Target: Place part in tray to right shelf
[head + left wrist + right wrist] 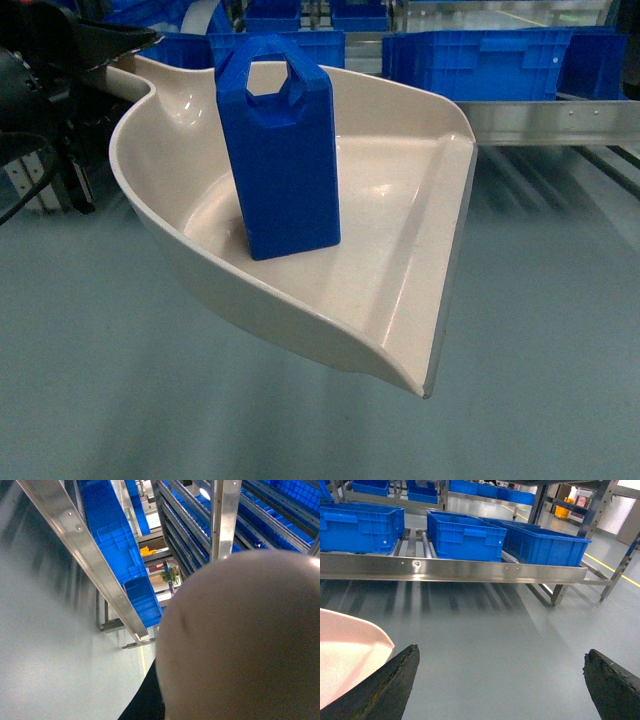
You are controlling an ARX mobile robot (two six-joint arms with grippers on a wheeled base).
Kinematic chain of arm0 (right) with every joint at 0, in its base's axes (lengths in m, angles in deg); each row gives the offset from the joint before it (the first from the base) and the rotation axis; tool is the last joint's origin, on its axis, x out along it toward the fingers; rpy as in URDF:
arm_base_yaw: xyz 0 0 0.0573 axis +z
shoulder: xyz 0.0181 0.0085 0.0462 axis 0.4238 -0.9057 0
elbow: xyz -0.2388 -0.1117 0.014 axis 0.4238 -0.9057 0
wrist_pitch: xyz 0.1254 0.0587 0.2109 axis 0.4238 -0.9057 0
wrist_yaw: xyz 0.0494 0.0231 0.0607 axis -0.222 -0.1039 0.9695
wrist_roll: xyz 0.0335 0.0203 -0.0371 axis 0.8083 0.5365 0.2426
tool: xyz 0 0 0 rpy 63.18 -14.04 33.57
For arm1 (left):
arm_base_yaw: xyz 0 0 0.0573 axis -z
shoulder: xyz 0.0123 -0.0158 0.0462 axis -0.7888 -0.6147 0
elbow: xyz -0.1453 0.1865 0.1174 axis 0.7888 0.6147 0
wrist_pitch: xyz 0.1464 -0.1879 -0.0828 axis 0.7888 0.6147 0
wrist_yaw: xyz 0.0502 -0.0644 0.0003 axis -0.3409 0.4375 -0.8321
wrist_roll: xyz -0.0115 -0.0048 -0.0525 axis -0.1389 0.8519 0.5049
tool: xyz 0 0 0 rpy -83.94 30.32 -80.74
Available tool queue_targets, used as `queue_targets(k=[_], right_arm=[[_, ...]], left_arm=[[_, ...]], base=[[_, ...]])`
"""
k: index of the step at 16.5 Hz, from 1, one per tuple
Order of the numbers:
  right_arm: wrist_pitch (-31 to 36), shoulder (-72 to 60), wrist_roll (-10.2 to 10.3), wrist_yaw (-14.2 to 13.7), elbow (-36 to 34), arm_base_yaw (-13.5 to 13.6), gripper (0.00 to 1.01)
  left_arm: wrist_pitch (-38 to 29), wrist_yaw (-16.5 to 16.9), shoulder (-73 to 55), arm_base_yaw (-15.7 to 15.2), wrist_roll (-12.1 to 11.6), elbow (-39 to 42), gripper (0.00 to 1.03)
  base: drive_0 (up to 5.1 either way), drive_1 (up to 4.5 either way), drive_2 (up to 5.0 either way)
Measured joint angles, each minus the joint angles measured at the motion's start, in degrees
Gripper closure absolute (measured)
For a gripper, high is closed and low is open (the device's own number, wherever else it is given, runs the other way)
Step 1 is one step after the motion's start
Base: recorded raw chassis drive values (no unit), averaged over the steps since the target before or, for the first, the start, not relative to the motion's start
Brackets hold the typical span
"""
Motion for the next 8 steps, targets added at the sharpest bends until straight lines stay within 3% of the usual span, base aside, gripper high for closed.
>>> queue_targets(k=[5, 8], right_arm=[[0.1, 0.0, 0.0, 0.0, 0.0, 0.0, 0.03], [0.1, 0.0, 0.0, -0.1, 0.0, 0.0, 0.03]], left_arm=[[-0.1, 0.1, 0.0, 0.0, 0.0, 0.0, 0.9], [-0.3, 0.2, 0.0, 0.3, 0.1, 0.0, 0.9]], base=[[3.0, 1.9, -5.0], [0.1, 3.93, -3.7]])
